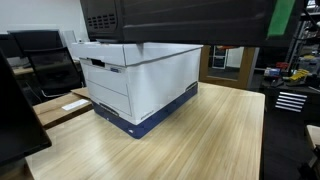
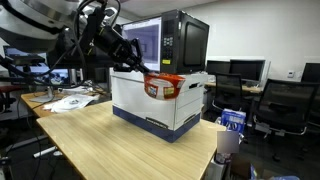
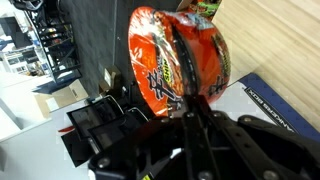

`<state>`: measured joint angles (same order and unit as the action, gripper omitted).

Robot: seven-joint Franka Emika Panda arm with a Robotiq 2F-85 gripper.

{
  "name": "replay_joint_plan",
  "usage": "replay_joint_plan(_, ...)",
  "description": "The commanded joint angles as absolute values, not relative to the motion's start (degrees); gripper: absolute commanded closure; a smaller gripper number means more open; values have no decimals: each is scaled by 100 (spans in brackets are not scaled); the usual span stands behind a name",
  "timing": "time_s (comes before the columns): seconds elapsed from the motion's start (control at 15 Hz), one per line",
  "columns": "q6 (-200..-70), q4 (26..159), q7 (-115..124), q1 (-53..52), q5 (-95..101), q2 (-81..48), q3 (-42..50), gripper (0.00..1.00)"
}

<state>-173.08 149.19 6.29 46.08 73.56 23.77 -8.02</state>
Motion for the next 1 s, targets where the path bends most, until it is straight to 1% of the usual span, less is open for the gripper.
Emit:
replay_joint_plan(0.0,-17464,14729,1255,4928,8076,2147,-996,96)
replay_joint_plan(0.93,-17336,14407,3188,4806,10135,1527,-1006,96)
